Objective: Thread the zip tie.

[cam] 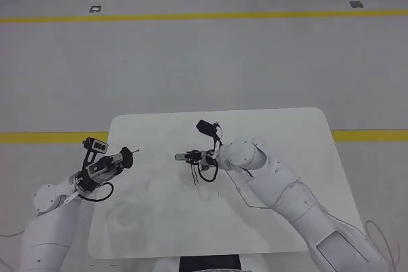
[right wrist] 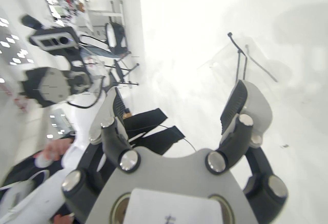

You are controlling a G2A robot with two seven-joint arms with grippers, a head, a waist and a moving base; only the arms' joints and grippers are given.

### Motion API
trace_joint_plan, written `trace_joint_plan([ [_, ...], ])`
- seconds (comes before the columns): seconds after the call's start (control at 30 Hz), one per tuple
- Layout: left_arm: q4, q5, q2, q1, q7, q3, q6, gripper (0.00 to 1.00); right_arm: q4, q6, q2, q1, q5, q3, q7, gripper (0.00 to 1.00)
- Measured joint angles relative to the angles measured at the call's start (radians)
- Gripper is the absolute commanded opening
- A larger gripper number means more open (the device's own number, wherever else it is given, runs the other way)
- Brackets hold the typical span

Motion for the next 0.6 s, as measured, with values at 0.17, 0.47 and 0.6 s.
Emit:
trace_joint_plan([
  [0.17, 0.0, 0.0, 0.0, 0.0, 0.0, 0.0, 0.0, 0.0, 0.001, -0.002, 0.0, 0.0, 0.018, 0.001, -0.001, 1.0],
  [0.47, 0.0, 0.0, 0.0, 0.0, 0.0, 0.0, 0.0, 0.0, 0.059, -0.002, -0.041, 0.068, -0.039, -0.133, 0.049, 1.0],
  [0.6, 0.0, 0.0, 0.0, 0.0, 0.0, 0.0, 0.0, 0.0, 0.149, -0.002, -0.082, 0.13, -0.03, -0.194, 0.031, 1.0],
])
